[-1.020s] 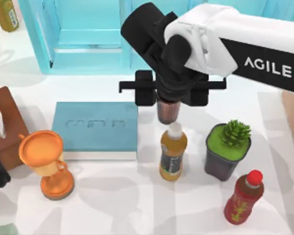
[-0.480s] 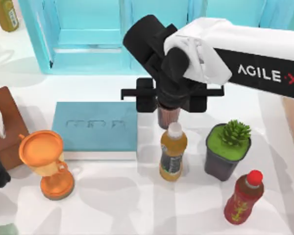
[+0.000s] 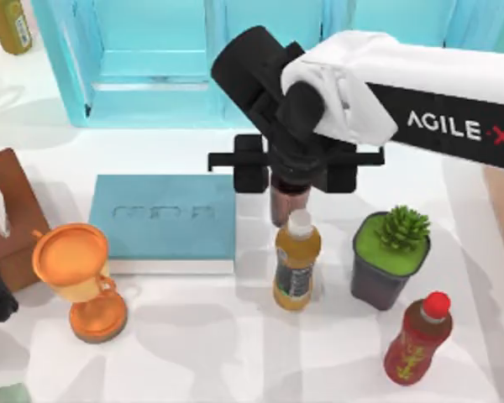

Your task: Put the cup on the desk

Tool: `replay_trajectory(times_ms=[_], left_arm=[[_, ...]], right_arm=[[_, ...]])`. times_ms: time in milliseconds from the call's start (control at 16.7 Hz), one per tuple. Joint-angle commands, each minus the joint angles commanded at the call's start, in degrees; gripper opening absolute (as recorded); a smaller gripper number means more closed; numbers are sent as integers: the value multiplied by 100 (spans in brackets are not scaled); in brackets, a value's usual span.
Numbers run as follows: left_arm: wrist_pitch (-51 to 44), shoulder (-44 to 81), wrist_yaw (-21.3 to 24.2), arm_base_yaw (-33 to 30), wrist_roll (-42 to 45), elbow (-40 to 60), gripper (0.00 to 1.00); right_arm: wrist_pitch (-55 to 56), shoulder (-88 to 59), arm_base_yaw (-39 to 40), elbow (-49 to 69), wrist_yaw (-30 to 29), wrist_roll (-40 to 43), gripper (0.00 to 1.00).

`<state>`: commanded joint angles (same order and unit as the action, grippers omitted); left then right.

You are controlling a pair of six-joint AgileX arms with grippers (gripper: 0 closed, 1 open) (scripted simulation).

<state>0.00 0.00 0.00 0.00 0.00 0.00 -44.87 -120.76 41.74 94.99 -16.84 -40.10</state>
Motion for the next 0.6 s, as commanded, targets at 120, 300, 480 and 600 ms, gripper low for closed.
replay_trajectory(times_ms=[120,300,480,600], left_arm=[[0,0,0,0,0,0,100],[0,0,0,0,0,0,100],[0,0,0,0,0,0,100],[0,0,0,0,0,0,100]], right_arm=[[0,0,0,0,0,0,83],[0,0,0,0,0,0,100],[0,0,0,0,0,0,100],[0,0,0,0,0,0,100]])
